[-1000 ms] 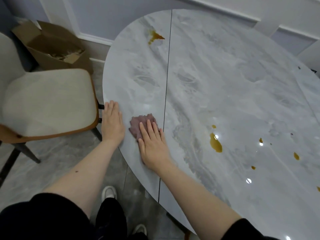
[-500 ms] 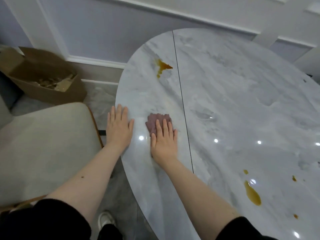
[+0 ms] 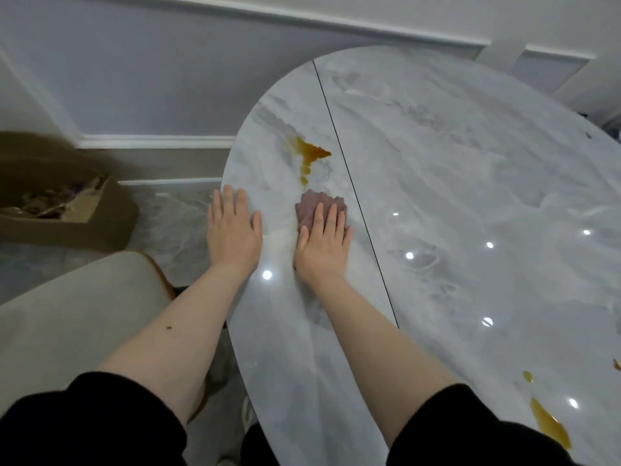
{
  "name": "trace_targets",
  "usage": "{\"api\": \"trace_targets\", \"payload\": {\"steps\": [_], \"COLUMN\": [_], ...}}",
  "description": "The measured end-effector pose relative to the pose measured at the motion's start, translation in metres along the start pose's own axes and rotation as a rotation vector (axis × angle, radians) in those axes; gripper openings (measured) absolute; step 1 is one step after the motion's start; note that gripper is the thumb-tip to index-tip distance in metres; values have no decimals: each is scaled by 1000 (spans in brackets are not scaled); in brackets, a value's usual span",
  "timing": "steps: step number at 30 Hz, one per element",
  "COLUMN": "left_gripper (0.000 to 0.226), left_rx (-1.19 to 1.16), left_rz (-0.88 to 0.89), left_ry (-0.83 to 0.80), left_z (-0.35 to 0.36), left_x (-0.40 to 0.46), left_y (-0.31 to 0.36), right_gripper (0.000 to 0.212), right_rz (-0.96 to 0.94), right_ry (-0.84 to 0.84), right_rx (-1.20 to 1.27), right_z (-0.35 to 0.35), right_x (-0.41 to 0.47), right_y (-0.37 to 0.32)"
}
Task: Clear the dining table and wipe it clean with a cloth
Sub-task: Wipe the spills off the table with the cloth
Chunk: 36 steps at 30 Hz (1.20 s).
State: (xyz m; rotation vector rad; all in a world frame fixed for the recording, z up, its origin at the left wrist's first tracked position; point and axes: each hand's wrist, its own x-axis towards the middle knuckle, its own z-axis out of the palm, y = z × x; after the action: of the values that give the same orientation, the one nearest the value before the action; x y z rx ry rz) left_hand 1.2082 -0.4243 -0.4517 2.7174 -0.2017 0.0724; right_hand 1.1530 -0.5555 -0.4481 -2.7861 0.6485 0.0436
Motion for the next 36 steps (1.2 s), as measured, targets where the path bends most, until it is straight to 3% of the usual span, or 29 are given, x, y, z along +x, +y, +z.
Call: {"api": "trace_targets", "payload": {"steps": [4,10,20,25,36], "left_gripper": [53,47,50,48,55], "left_rx": [12,-11,-2,-110,-412], "left_rz": [-14,2,21,28,23], "left_ry": [2,47,52,51,58], "left_z": [5,14,20,18,3], "left_x": [41,86,82,82,78], "left_y": [5,4,1,1,-5], "right_gripper": [61,61,53,54,52], "right_rz": [152,275,-26,-229,-292], "right_ry": [117,119,-84,-92,-5], "right_rx": [33,42,117,281,487], "right_z": [7,3,-20,-20,-3], "right_x": [35,109,187,162,29], "right_y": [-14,-31,-44,-44,-15]}}
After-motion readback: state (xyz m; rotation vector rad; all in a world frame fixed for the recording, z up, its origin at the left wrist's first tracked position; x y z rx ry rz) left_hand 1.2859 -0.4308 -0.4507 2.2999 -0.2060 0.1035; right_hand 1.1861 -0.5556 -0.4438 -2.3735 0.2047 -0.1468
